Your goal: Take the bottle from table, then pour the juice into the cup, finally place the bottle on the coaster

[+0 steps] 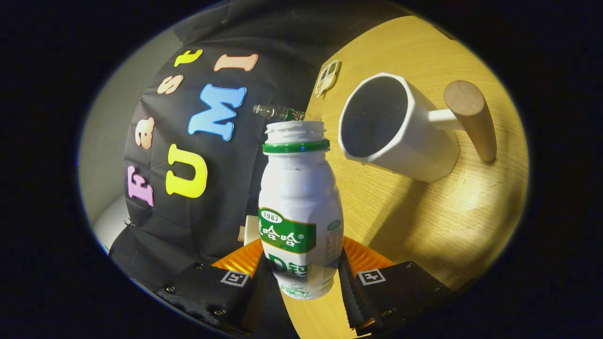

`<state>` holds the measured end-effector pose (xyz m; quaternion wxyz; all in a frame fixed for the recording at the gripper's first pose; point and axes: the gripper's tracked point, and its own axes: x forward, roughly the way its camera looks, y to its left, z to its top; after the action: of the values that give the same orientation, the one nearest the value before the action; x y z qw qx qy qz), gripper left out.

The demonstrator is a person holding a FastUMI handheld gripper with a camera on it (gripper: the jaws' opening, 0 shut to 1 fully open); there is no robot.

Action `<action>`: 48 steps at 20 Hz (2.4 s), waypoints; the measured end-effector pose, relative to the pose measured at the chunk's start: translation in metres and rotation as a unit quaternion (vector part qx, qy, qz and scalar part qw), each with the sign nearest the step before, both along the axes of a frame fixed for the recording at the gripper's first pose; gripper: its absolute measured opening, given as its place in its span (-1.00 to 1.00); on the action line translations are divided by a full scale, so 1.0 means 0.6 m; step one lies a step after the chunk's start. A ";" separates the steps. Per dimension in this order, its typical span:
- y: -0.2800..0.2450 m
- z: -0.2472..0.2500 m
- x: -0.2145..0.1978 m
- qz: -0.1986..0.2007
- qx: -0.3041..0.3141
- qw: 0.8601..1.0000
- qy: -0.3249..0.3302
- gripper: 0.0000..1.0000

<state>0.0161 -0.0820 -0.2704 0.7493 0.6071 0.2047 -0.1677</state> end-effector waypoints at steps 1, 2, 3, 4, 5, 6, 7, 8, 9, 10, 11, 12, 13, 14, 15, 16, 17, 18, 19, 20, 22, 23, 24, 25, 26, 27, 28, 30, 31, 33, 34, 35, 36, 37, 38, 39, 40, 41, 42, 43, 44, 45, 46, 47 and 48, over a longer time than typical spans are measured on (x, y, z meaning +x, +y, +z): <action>-0.002 0.000 0.002 -0.002 0.008 1.000 0.000 0.38; -0.002 0.003 0.002 -0.005 0.015 1.000 -0.002 0.38; -0.003 0.005 0.004 -0.008 0.023 1.000 -0.002 0.38; -0.004 0.007 0.006 -0.012 0.029 1.000 -0.003 0.38; -0.005 0.007 0.007 -0.015 0.035 0.999 -0.001 0.38; -0.004 0.010 0.007 -0.019 0.041 0.999 0.000 0.38; -0.005 0.010 0.006 -0.024 0.049 0.999 0.001 0.38; -0.007 0.011 0.006 -0.030 0.056 0.998 0.002 0.38; -0.007 0.012 0.007 -0.034 0.065 0.997 0.002 0.38; -0.005 0.013 0.008 -0.036 0.073 0.997 0.003 0.38; -0.002 0.014 0.009 -0.035 0.081 0.996 0.005 0.38; -0.002 0.016 0.010 -0.037 0.088 0.995 0.005 0.39; -0.004 0.019 0.011 -0.042 0.094 0.995 0.003 0.38; -0.004 0.019 0.012 -0.046 0.101 0.994 0.004 0.38; -0.005 0.020 0.013 -0.050 0.106 0.993 0.004 0.38; -0.006 0.019 0.013 -0.055 0.111 0.992 0.006 0.38; -0.006 0.017 0.013 -0.059 0.115 0.992 0.011 0.38; -0.006 0.019 0.014 -0.062 0.120 0.991 0.014 0.38; -0.008 0.020 0.015 -0.067 0.126 0.990 0.015 0.38; -0.008 0.021 0.016 -0.070 0.132 0.989 0.016 0.38; -0.007 0.022 0.017 -0.073 0.141 0.987 0.019 0.38; -0.007 0.022 0.018 -0.075 0.146 0.986 0.020 0.38; -0.007 0.023 0.018 -0.076 0.151 0.985 0.022 0.38; -0.007 0.023 0.018 -0.078 0.156 0.984 0.023 0.38; -0.006 0.023 0.018 -0.080 0.161 0.983 0.026 0.38; -0.004 0.023 0.018 -0.082 0.167 0.982 0.029 0.38; -0.005 0.025 0.019 -0.086 0.172 0.981 0.032 0.38; -0.004 0.027 0.021 -0.091 0.185 0.978 0.032 0.38; -0.004 0.028 0.021 -0.093 0.190 0.977 0.033 0.38; -0.002 0.029 0.023 -0.095 0.198 0.975 0.033 0.38; -0.001 0.030 0.024 -0.095 0.200 0.975 0.034 0.38; -0.001 0.029 0.024 -0.096 0.203 0.974 0.034 0.39; -0.003 0.031 0.025 -0.099 0.206 0.973 0.034 0.38; -0.004 0.031 0.024 -0.100 0.209 0.972 0.034 0.38; -0.002 0.031 0.026 -0.100 0.212 0.972 0.034 0.38; 0.000 0.032 0.026 -0.100 0.215 0.971 0.034 0.38; 0.000 0.032 0.025 -0.098 0.217 0.970 0.035 0.38; 0.000 0.032 0.025 -0.097 0.220 0.970 0.035 0.38; 0.000 0.032 0.025 -0.098 0.222 0.969 0.037 0.38; 0.002 0.033 0.026 -0.097 0.226 0.969 0.039 0.38; 0.002 0.033 0.026 -0.095 0.230 0.968 0.043 0.38; 0.003 0.034 0.026 -0.094 0.234 0.967 0.044 0.38; 0.001 0.036 0.028 -0.097 0.236 0.966 0.043 0.38; 0.001 0.037 0.029 -0.099 0.240 0.965 0.042 0.38; 0.000 0.038 0.028 -0.102 0.243 0.964 0.042 0.38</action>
<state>0.0330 -0.0819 -0.2478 0.5492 0.7808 0.2075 -0.2138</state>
